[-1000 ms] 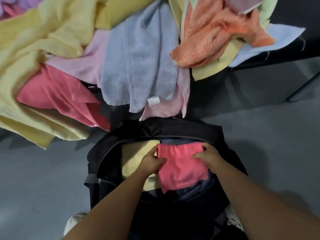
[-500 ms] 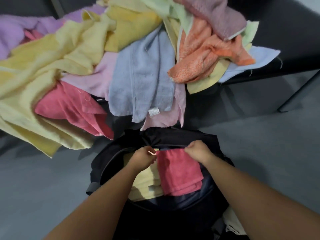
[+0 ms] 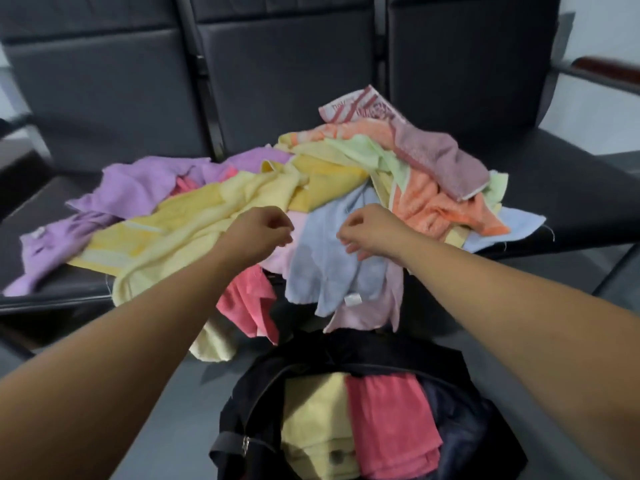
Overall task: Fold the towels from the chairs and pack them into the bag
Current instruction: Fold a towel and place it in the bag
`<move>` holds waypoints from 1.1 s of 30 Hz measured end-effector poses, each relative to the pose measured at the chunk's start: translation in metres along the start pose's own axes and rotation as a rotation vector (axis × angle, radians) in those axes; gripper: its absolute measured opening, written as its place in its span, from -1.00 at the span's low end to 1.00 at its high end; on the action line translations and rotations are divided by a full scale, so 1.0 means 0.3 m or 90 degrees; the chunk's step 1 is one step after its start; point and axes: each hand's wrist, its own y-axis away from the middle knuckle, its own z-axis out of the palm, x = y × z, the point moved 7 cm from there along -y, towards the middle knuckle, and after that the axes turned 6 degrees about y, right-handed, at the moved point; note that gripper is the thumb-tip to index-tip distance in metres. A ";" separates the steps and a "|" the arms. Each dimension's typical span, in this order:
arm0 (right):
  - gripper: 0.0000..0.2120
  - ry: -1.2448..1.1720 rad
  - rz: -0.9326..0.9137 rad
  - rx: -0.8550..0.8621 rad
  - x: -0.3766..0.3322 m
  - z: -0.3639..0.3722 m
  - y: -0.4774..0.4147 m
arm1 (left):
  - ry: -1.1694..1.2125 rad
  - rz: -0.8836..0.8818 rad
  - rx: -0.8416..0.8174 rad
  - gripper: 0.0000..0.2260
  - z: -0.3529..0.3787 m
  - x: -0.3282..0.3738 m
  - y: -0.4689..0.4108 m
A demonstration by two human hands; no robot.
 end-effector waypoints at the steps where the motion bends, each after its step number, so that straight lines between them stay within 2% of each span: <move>1: -0.95 0.001 -0.017 0.035 -0.040 -0.022 -0.026 | -0.031 0.002 0.041 -0.88 -0.043 -0.004 -0.022; 6: -0.79 0.123 -0.068 0.145 -0.121 -0.051 -0.163 | -0.176 -0.017 0.146 -0.70 -0.124 -0.107 -0.123; 8: -0.79 0.167 -0.089 0.146 -0.140 -0.014 -0.207 | -0.172 -0.071 0.170 -0.55 -0.135 -0.194 -0.159; 10: -0.72 0.209 -0.122 0.135 -0.166 0.044 -0.260 | -0.183 -0.145 0.158 -0.50 -0.143 -0.291 -0.194; 12: -0.63 0.272 -0.159 0.151 -0.199 0.088 -0.283 | -0.184 -0.168 0.153 -0.56 -0.153 -0.347 -0.207; 14: -0.53 0.349 -0.186 0.160 -0.232 0.138 -0.321 | -0.153 -0.119 0.196 -0.70 -0.182 -0.367 -0.216; 16: -0.45 0.459 -0.192 0.123 -0.252 0.192 -0.357 | -0.145 -0.069 0.212 -0.83 -0.201 -0.371 -0.216; 19: -0.66 0.594 -0.167 0.098 -0.260 0.225 -0.400 | -0.134 -0.012 0.222 -0.86 -0.228 -0.353 -0.200; 21: -0.74 0.601 -0.157 0.111 -0.261 0.221 -0.404 | -0.108 0.063 0.260 -0.88 -0.265 -0.296 -0.175; 23: -0.79 0.522 -0.152 0.136 -0.270 0.195 -0.383 | -0.044 0.096 0.286 -0.91 -0.309 -0.233 -0.142; 25: -0.84 0.366 -0.161 0.171 -0.293 0.145 -0.346 | 0.035 0.079 0.289 -0.90 -0.349 -0.178 -0.117; 29: -0.91 0.072 -0.235 0.228 -0.407 0.008 -0.230 | 0.083 0.037 0.279 -0.87 -0.431 -0.072 -0.065; 31: -0.91 -0.073 -0.229 0.236 -0.461 -0.077 -0.146 | 0.190 0.013 0.286 -0.86 -0.476 -0.018 -0.020; 33: -0.93 -0.169 -0.219 0.245 -0.498 -0.159 -0.058 | 0.364 0.010 0.258 -0.86 -0.498 0.044 0.033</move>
